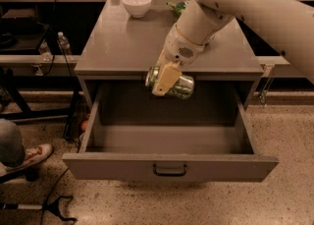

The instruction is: Place green can into top drawer

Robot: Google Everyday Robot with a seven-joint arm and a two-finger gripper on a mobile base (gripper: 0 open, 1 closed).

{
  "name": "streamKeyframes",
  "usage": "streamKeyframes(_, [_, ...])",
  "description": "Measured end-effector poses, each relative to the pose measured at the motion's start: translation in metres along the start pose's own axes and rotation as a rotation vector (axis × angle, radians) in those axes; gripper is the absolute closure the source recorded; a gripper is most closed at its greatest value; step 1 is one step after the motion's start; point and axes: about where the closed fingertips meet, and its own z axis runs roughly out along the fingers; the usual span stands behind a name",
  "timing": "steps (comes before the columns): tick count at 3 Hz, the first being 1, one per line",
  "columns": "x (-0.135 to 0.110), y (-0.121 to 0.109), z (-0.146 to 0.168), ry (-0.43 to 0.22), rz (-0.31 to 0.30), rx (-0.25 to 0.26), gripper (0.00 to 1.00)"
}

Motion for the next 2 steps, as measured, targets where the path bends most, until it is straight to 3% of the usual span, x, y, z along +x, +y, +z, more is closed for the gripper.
streamKeyframes(2, [0.007,0.004,0.024,0.001,0.041,-0.011,1.00])
